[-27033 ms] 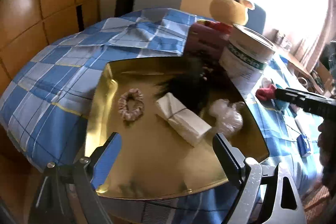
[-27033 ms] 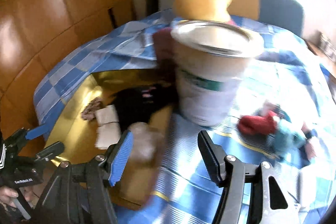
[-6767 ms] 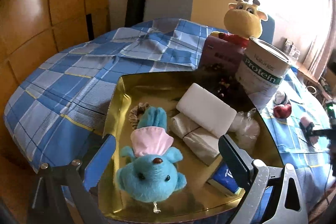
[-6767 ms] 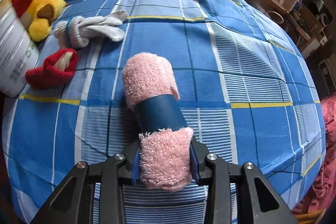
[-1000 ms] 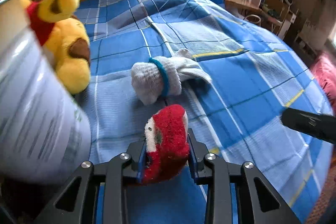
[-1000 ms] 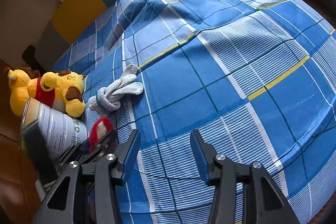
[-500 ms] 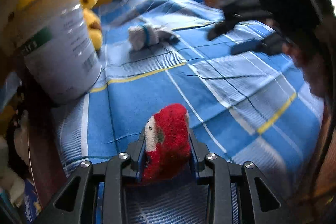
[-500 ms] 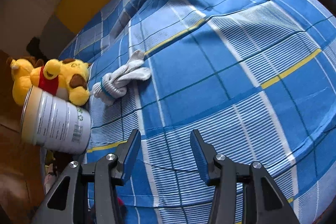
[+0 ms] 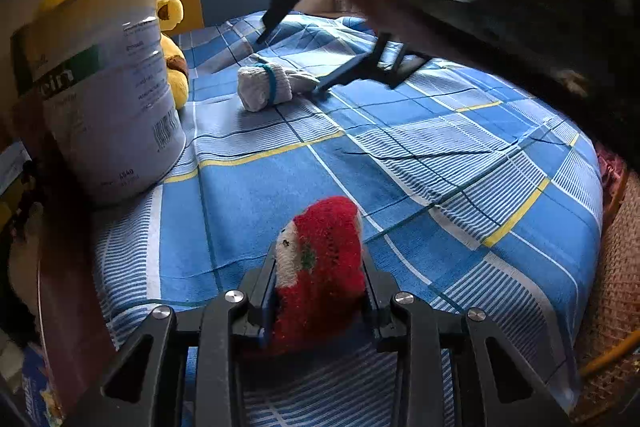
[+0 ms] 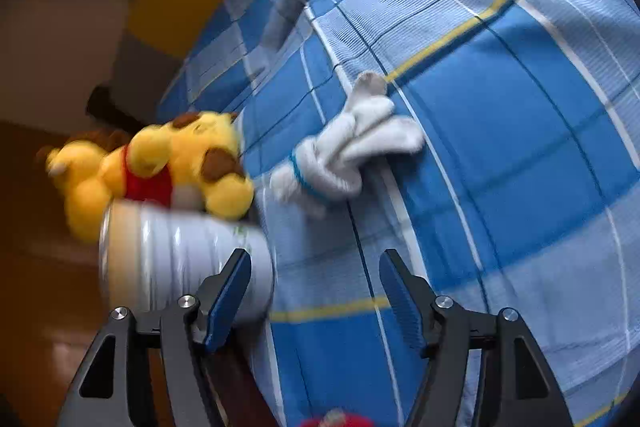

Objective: Organize soft objects
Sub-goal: 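Grasp the red sock with the left tool while the right tool grasps the white knit glove, then carry the red sock into the gold tray and open the left tool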

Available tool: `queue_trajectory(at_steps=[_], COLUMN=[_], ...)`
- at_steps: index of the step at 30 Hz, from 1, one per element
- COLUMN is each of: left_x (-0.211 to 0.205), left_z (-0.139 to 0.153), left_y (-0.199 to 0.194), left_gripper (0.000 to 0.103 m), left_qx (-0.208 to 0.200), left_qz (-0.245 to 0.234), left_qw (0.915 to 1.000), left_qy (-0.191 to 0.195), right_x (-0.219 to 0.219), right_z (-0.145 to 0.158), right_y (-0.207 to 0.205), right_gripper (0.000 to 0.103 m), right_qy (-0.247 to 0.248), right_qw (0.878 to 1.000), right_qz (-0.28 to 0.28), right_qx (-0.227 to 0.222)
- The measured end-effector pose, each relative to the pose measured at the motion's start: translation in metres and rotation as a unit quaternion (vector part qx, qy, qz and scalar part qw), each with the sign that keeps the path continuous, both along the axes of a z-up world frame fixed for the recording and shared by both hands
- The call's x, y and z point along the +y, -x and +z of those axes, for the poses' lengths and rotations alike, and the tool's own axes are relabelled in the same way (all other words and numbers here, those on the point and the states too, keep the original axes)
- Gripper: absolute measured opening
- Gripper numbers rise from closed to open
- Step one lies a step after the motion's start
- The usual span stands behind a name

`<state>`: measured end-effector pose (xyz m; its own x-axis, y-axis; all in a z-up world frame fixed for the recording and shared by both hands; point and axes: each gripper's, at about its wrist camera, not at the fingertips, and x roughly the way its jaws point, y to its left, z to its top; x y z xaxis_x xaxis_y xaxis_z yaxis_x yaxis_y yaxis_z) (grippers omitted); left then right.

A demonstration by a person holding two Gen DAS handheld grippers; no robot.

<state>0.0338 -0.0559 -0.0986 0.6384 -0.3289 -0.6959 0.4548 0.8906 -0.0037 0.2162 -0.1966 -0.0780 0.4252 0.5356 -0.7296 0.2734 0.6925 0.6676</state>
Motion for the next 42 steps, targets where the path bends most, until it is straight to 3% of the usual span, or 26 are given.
queue_trajectory(at_steps=[6, 12, 13, 14, 15, 18, 22, 24, 29, 31, 36, 42], left_x=[0.004, 0.006, 0.006, 0.007, 0.007, 0.007, 0.008, 0.008, 0.008, 0.008, 0.005, 0.0], left_z=[0.0, 0.001, 0.001, 0.001, 0.001, 0.001, 0.0, 0.0, 0.0, 0.0, 0.0, 0.0], left_y=[-0.001, 0.004, 0.004, 0.003, 0.003, 0.002, 0.001, 0.001, 0.001, 0.002, 0.004, 0.006], left_gripper=[0.035, 0.036, 0.036, 0.036, 0.036, 0.036, 0.036, 0.036, 0.036, 0.036, 0.038, 0.038], left_qx=[0.008, 0.008, 0.009, 0.009, 0.009, 0.01, 0.01, 0.011, 0.008, 0.007, 0.004, -0.003], left_qz=[0.0, -0.002, -0.002, -0.002, -0.002, -0.002, -0.002, -0.001, 0.0, 0.001, 0.003, 0.005], left_qw=[0.9998, 0.9997, 0.9996, 0.9996, 0.9996, 0.9996, 0.9996, 0.9996, 0.9997, 0.9997, 0.9999, 1.0], left_qy=[0.02, 0.024, 0.025, 0.026, 0.027, 0.028, 0.028, 0.028, 0.023, 0.022, 0.013, -0.004], right_x=[0.015, 0.04, 0.048, 0.053, 0.054, 0.055, 0.04, 0.034, 0.016, 0.009, -0.023, -0.014], right_z=[-0.012, -0.024, -0.02, -0.017, -0.014, 0.002, 0.018, 0.02, -0.002, -0.012, -0.026, -0.029], right_y=[-0.037, -0.069, -0.072, -0.073, -0.072, -0.058, -0.02, 0.006, 0.054, 0.062, 0.072, 0.067], right_gripper=[0.076, 0.077, 0.075, 0.058, 0.054, 0.051, 0.051, 0.051, 0.051, 0.051, 0.052, 0.052], right_qy=[0.021, 0.099, 0.133, 0.158, 0.171, 0.208, 0.261, 0.316, 0.382, 0.387, 0.325, 0.338], right_qw=[0.998, 0.992, 0.989, 0.986, 0.984, 0.974, 0.947, 0.918, 0.879, 0.882, 0.928, 0.923], right_qz=[-0.053, -0.039, -0.012, 0.014, 0.031, 0.09, 0.189, 0.241, 0.285, 0.269, 0.174, 0.178], right_qx=[0.035, 0.062, 0.056, 0.046, 0.039, 0.013, -0.004, -0.008, -0.002, -0.009, -0.044, -0.045])
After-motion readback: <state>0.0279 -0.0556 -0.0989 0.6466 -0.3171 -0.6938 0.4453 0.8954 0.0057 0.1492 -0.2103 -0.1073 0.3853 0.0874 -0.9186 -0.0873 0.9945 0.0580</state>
